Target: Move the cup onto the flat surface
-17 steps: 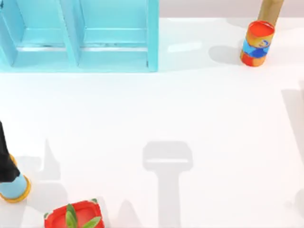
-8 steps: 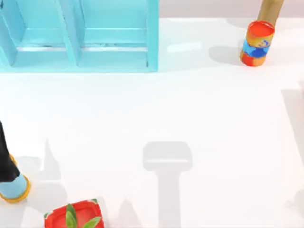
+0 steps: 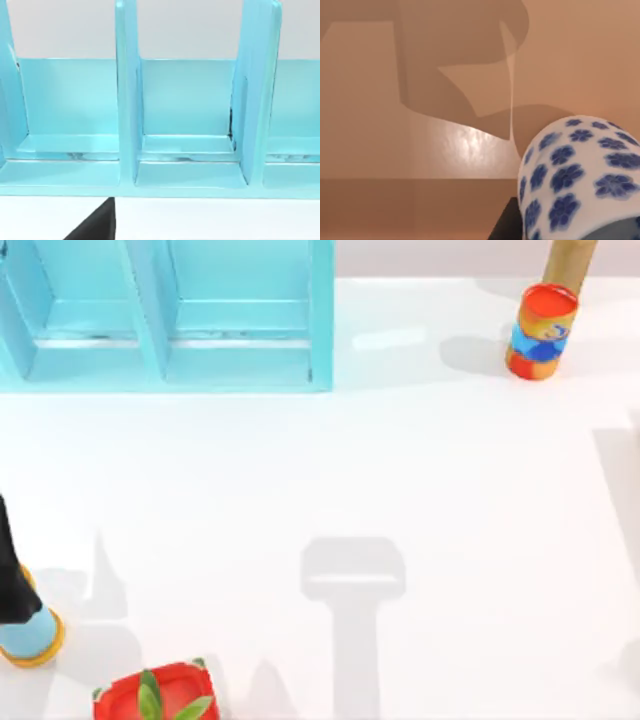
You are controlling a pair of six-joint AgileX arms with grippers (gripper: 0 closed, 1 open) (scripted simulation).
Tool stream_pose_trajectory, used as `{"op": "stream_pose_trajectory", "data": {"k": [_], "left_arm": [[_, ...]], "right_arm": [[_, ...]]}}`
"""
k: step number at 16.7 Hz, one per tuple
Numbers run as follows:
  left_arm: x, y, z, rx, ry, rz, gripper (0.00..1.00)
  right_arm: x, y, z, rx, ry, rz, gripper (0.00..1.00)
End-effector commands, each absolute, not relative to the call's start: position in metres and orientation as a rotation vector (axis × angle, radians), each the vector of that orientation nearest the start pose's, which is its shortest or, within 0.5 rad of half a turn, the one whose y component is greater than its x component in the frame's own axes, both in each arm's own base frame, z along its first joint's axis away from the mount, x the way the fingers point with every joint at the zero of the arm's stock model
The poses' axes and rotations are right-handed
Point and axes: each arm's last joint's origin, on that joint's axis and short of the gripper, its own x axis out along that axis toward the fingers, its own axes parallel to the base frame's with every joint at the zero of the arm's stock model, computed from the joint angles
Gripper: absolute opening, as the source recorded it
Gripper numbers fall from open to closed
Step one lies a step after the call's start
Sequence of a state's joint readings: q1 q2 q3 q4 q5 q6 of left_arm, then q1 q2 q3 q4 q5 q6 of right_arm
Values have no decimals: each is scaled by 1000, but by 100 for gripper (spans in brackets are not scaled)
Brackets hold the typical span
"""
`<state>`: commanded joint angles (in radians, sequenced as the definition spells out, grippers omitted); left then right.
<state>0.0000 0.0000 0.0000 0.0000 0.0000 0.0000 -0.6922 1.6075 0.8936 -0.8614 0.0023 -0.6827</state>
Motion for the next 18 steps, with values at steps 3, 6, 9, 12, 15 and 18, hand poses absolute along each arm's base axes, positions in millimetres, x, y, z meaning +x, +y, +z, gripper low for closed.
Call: {"op": "stream_pose_trajectory", "data": {"k": [3, 6, 9, 12, 15, 18], "left_arm": [[106, -1, 160, 0, 0, 0, 100], [106, -1, 160, 0, 0, 0, 100], [106, -1, 160, 0, 0, 0, 100], [106, -1, 160, 0, 0, 0, 100], [106, -1, 160, 0, 0, 0, 100], [106, -1, 160, 0, 0, 0, 100]], "right_arm": [[200, -165, 149, 8, 1576, -6, 2], [200, -165, 149, 8, 1576, -6, 0], [200, -165, 149, 8, 1576, -6, 0], [200, -165, 150, 8, 1574, -8, 0], [204, -161, 158, 15, 1570, -22, 0], [210, -143, 186, 23, 1552, -58, 0]]}}
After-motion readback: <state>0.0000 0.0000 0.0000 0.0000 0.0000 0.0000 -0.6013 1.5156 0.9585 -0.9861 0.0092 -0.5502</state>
